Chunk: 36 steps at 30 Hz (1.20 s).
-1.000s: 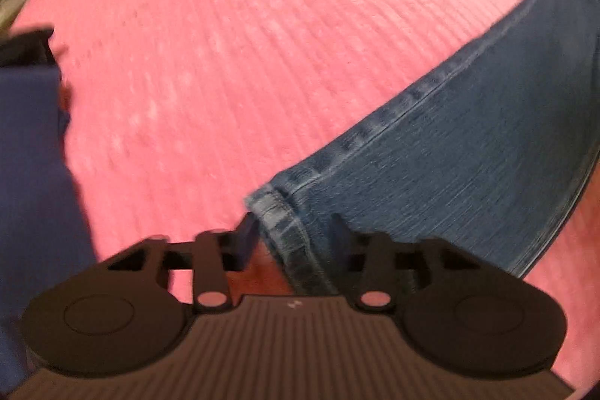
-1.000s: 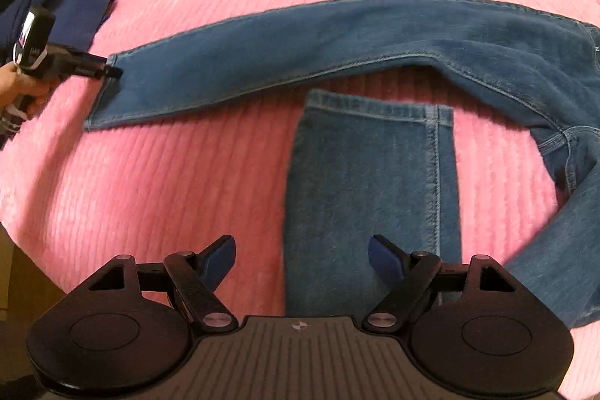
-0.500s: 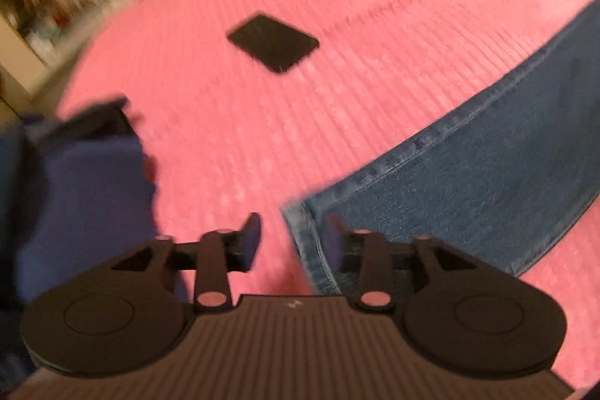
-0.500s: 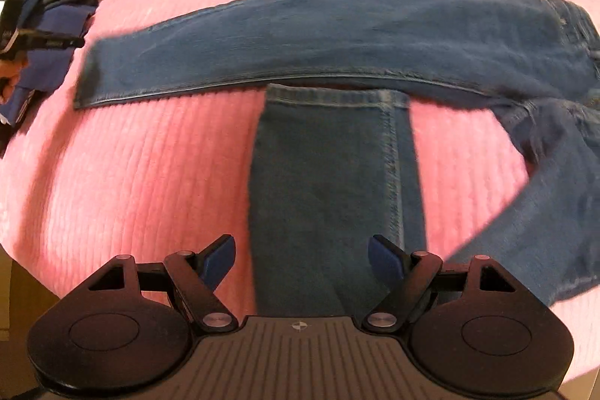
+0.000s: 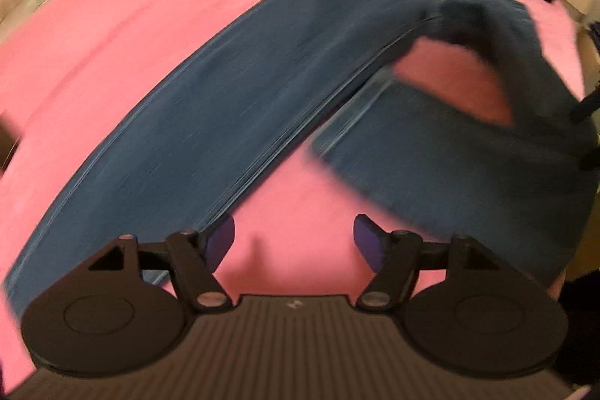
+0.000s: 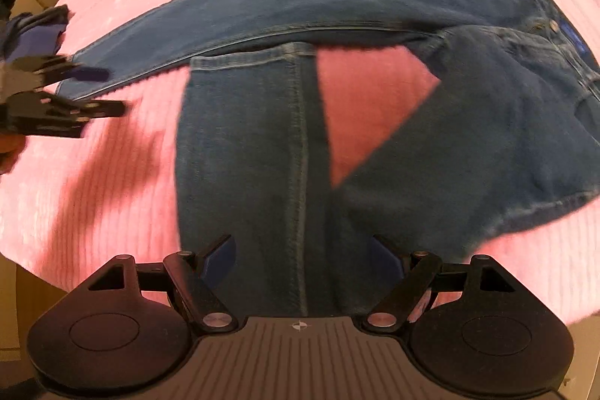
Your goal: Fold clothes
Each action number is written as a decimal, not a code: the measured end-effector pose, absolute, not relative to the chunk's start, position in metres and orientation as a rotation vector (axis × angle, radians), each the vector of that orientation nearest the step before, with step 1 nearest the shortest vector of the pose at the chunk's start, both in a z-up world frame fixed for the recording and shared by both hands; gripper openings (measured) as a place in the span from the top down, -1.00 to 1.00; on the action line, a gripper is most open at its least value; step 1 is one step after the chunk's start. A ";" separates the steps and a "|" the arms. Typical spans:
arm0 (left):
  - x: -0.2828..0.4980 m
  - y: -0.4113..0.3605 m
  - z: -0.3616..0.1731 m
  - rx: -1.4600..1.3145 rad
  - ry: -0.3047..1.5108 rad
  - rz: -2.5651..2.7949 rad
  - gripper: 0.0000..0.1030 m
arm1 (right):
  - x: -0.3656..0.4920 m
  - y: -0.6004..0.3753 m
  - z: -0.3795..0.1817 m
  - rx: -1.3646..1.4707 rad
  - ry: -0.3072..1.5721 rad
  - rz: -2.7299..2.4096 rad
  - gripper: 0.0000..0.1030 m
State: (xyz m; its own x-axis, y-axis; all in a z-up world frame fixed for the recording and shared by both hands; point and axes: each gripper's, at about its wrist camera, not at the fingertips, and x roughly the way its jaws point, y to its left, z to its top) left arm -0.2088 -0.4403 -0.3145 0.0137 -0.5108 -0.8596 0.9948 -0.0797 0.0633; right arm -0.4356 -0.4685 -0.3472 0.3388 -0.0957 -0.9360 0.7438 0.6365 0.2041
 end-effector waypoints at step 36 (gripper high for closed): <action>-0.239 -0.345 -0.181 1.475 0.628 -1.556 0.95 | -0.549 -0.537 -0.319 0.881 0.958 -0.767 -0.57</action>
